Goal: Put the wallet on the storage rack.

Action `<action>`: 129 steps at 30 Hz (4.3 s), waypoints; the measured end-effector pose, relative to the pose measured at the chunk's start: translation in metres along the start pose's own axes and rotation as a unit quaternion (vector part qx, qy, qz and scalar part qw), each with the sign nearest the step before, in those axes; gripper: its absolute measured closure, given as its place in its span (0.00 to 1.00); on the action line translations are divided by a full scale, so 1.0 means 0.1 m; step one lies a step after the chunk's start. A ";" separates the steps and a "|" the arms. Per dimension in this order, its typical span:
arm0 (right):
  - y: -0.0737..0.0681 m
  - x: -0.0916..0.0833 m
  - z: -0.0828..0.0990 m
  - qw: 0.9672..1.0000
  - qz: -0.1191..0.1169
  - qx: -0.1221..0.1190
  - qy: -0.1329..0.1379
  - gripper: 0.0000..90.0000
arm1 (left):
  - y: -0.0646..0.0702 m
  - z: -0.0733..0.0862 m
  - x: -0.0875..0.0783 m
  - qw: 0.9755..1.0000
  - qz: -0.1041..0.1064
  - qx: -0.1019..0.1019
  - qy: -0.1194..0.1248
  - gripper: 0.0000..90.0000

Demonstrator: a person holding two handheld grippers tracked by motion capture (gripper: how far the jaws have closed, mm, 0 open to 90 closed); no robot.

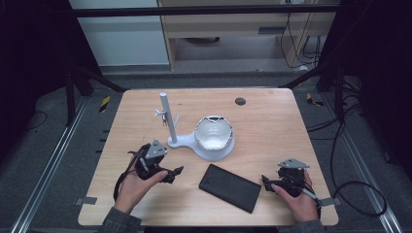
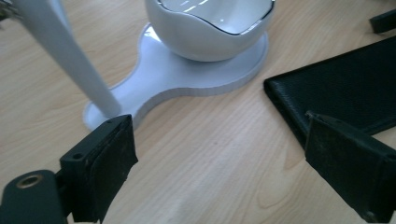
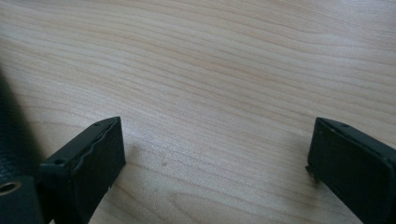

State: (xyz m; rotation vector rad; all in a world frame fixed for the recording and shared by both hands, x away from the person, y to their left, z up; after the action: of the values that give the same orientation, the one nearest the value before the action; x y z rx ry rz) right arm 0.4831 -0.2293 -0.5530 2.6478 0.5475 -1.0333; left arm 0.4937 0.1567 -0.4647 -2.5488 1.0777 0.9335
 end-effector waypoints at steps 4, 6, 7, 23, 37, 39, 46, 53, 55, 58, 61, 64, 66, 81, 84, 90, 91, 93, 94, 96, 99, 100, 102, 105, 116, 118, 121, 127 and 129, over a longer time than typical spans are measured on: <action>0.00 -0.06 -0.04 1.000 -0.006 -0.005 0.009 0.06 | 0.03 0.13 0.11 1.000 0.000 0.008 -0.023 0.12; -0.02 -0.12 -0.06 1.000 -0.004 -0.011 0.017 0.07 | 0.08 0.21 0.14 1.000 0.008 0.005 -0.028 0.13; -0.04 -0.15 -0.07 1.000 -0.005 -0.012 0.022 0.07 | 0.09 0.24 0.15 0.999 0.008 0.008 -0.032 0.14; -0.17 -0.29 -0.10 0.998 -0.012 -0.035 0.044 0.13 | 0.34 0.51 0.23 0.995 0.048 0.033 -0.075 0.51; -0.14 -0.27 -0.09 0.999 -0.010 -0.035 0.040 0.13 | 0.60 0.51 0.37 0.989 0.092 0.050 -0.101 0.95; -0.14 -0.27 -0.09 0.998 -0.009 -0.036 0.041 0.13 | 0.60 0.51 0.39 0.989 0.091 0.050 -0.102 0.97; -0.16 -0.26 -0.09 0.998 -0.013 -0.040 0.039 0.12 | 0.61 0.49 0.47 0.989 0.084 0.055 -0.112 1.00; -0.16 -0.27 -0.10 0.998 -0.013 -0.041 0.040 0.12 | 0.60 0.49 0.52 0.988 0.080 0.060 -0.116 1.00; -0.16 -0.27 -0.10 0.998 -0.014 -0.041 0.040 0.12 | 0.60 0.49 0.52 0.988 0.079 0.061 -0.116 1.00; -0.17 -0.27 -0.10 0.998 -0.015 -0.039 0.041 0.12 | 0.60 0.49 0.53 0.988 0.078 0.062 -0.117 1.00; -0.17 -0.27 -0.10 0.998 -0.015 -0.040 0.042 0.12 | 0.60 0.49 0.53 0.987 0.077 0.066 -0.123 1.00; -0.17 -0.27 -0.11 0.998 -0.016 -0.040 0.043 0.12 | 0.60 0.48 0.55 0.987 0.077 0.067 -0.122 1.00; -0.17 -0.27 -0.11 0.998 -0.016 -0.040 0.044 0.12 | 0.61 0.48 0.55 0.987 0.079 0.067 -0.122 1.00; -0.37 -0.34 -0.23 0.995 -0.040 -0.062 0.070 0.12 | 0.60 0.44 0.55 0.989 0.091 0.054 -0.104 1.00; -0.57 -0.37 -0.30 0.992 -0.068 -0.069 0.079 0.11 | 0.60 0.41 0.54 0.990 0.098 0.044 -0.092 1.00; -1.01 -0.35 -0.41 0.985 -0.112 -0.110 0.076 0.10 | 0.62 0.38 0.53 0.990 0.109 0.029 -0.079 1.00; -1.07 -0.34 -0.43 0.983 -0.114 -0.120 0.076 0.10 | 0.63 0.37 0.54 0.990 0.111 0.028 -0.077 0.99; -1.19 -0.32 -0.45 0.981 -0.122 -0.129 0.073 0.10 | 0.64 0.35 0.54 0.991 0.112 0.028 -0.074 0.99; -1.24 -0.31 -0.45 0.980 -0.126 -0.135 0.071 0.10 | 0.64 0.34 0.55 0.991 0.112 0.027 -0.073 0.98; -1.32 -0.29 -0.47 0.979 -0.128 -0.145 0.064 0.09 | 0.64 0.32 0.56 0.990 0.115 0.027 -0.073 0.98; -1.37 -0.29 -0.49 0.979 -0.128 -0.149 0.060 0.09 | 0.65 0.25 0.56 0.991 0.113 0.027 -0.071 0.97; -1.40 -0.29 -0.52 0.978 -0.129 -0.154 0.060 0.09 | 0.65 0.23 0.56 0.991 0.114 0.028 -0.071 0.97; -1.42 -0.30 -0.54 0.977 -0.128 -0.160 0.059 0.09 | 0.66 0.19 0.57 0.990 0.113 0.030 -0.073 0.96; -1.43 -0.29 -0.57 0.976 -0.124 -0.169 0.056 0.10 | 0.68 0.14 0.60 0.990 0.115 0.036 -0.080 0.95; -1.39 -0.25 -0.54 0.974 -0.110 -0.195 0.032 0.18 | 0.69 -0.01 0.62 0.989 0.117 0.038 -0.082 0.93; -1.38 -0.25 -0.54 0.973 -0.106 -0.203 0.027 0.20 | 0.69 -0.04 0.62 0.989 0.116 0.033 -0.081 0.93; -1.37 -0.25 -0.55 0.971 -0.100 -0.216 0.019 0.24 | 0.70 -0.06 0.62 0.989 0.116 0.036 -0.085 0.93; -1.37 -0.22 -0.57 0.968 -0.098 -0.232 0.000 0.26 | 0.71 -0.07 0.63 0.987 0.122 0.035 -0.094 0.93; -1.35 -0.21 -0.57 0.968 -0.097 -0.232 -0.005 0.26 | 0.70 -0.06 0.64 0.987 0.121 0.036 -0.096 0.93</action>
State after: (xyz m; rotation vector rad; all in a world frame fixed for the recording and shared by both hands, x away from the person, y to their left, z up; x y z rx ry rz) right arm 0.4448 -0.0928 -0.5100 2.2065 0.9354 -0.8398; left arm 0.4809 0.0689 -0.4977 -2.2495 1.3537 1.1491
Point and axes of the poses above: each handheld gripper's, and its own axes: x roughly forward along the jaws, z roughly out of its underside, y roughly to its right, the point moved 6 cm from there along x, roughly forward along the jaws, and after that the axes turned 7 degrees about -x, right-handed, at the moved point
